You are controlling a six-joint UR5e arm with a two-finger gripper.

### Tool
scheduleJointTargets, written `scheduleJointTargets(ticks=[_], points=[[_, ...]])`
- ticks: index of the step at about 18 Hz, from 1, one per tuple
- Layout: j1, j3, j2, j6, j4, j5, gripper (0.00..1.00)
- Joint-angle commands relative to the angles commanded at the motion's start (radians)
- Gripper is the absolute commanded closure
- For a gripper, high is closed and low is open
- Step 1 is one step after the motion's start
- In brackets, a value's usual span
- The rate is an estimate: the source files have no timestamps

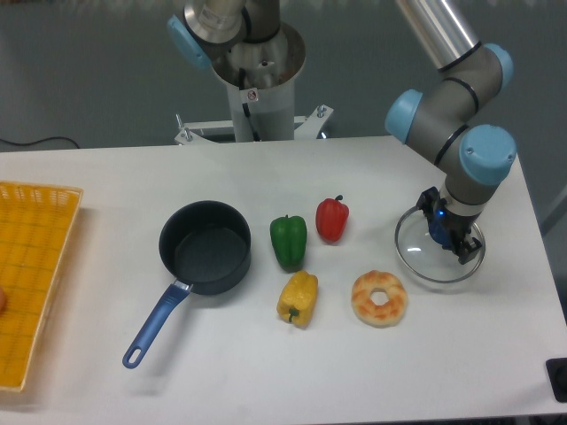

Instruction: Place the lid on the table

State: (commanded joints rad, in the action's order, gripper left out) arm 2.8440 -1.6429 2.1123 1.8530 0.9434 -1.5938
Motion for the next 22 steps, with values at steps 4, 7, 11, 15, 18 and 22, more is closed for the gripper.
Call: scheduleJointTargets(ticks=[4, 7, 11, 15, 18, 22], points=[[0.000, -0.002, 0.005, 0.000, -0.003, 0.000, 0.57], [-0.002, 0.000, 0.006, -0.002, -0.003, 0.000, 0.57], [-0.002, -0.002, 0.006, -0.002, -0.003, 0.000, 0.57], [-0.002, -0.002, 0.006, -0.002, -0.005, 0.000, 0.57], [-0.003, -0.002, 0.008, -0.002, -0.008, 0.000, 0.57], [-0.003, -0.009, 0.012, 0.000, -0.032, 0.000, 0.57]])
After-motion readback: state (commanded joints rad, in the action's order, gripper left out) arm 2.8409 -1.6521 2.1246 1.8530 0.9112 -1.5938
